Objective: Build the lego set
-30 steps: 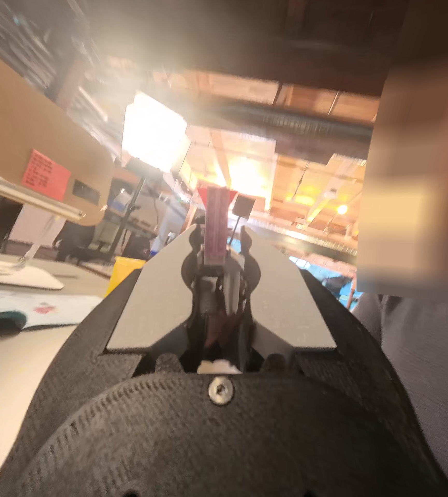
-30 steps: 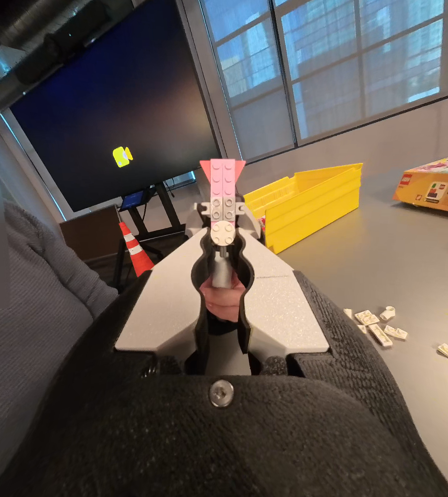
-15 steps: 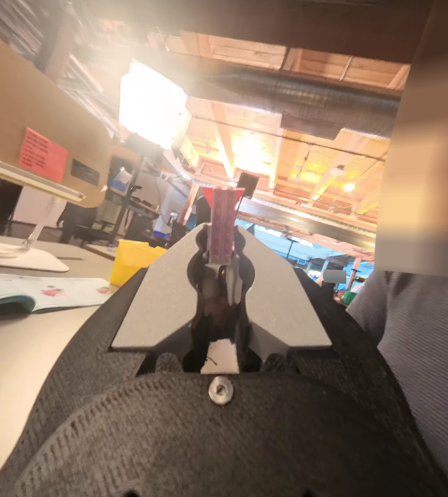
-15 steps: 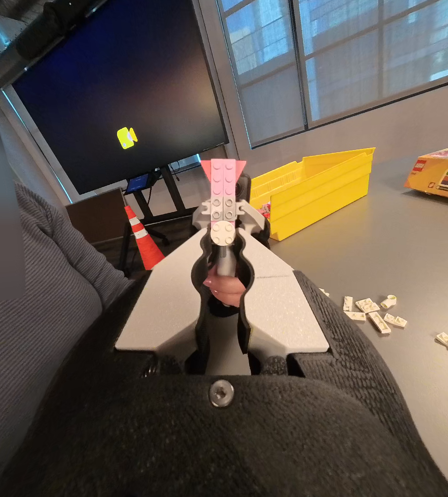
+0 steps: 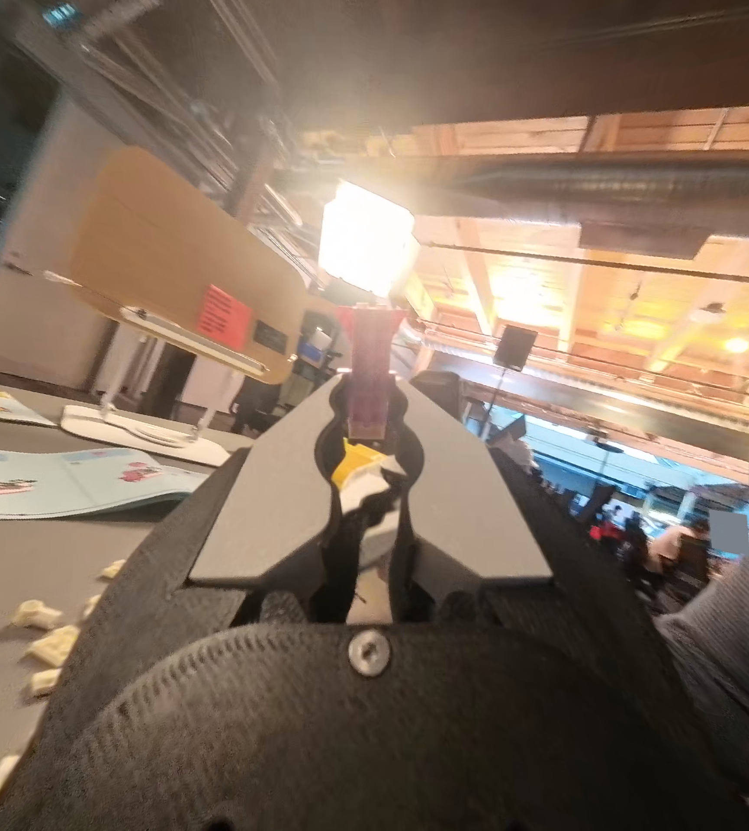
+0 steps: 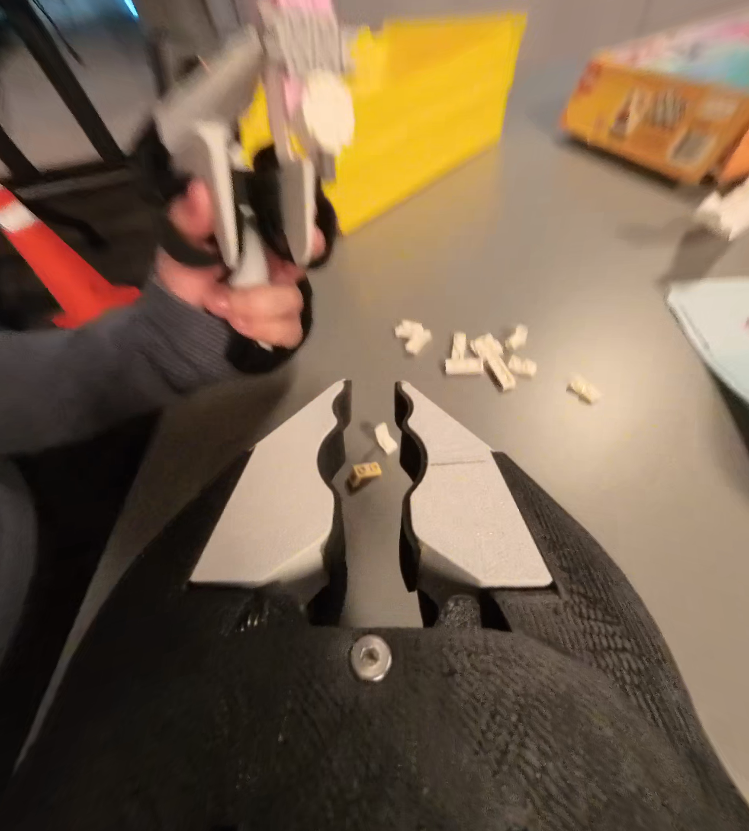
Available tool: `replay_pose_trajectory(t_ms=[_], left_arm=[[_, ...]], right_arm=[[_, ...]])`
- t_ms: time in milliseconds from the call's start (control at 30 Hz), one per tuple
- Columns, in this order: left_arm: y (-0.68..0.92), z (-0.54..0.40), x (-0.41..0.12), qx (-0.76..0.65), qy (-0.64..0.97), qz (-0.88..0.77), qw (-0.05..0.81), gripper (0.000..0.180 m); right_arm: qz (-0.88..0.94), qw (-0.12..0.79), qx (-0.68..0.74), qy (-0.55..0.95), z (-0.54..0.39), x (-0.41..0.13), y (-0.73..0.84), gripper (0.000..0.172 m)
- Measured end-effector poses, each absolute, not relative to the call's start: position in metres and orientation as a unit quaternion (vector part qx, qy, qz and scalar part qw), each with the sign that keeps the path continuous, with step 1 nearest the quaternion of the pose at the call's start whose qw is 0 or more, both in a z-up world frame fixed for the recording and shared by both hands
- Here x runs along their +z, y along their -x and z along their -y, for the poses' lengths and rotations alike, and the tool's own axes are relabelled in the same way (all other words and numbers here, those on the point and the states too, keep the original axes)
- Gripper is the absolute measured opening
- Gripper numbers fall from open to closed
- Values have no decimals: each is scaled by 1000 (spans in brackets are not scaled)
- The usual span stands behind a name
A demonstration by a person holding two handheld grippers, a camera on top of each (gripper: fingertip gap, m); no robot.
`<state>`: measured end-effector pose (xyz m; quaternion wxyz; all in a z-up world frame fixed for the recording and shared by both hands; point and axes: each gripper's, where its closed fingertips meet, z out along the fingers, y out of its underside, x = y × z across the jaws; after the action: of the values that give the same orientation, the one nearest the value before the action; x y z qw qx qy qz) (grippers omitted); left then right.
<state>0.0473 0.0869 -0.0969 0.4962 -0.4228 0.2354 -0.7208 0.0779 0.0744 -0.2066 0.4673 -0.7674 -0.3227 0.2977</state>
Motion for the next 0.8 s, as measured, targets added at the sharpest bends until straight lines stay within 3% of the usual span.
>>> replay_pose_trajectory(t_ms=[200,400,800], left_arm=[[-38,-99,-95,-659,434,-216,575,15],[-40,-98,-95,-666,432,-217,568,15],[-42,-95,-95,-680,429,-222,552,15]], right_arm=[[318,396,221,833,-77,-236,-73,18],[333,382,154,848,-80,-247,-71,25],[351,371,137,849,-80,-256,-75,17]])
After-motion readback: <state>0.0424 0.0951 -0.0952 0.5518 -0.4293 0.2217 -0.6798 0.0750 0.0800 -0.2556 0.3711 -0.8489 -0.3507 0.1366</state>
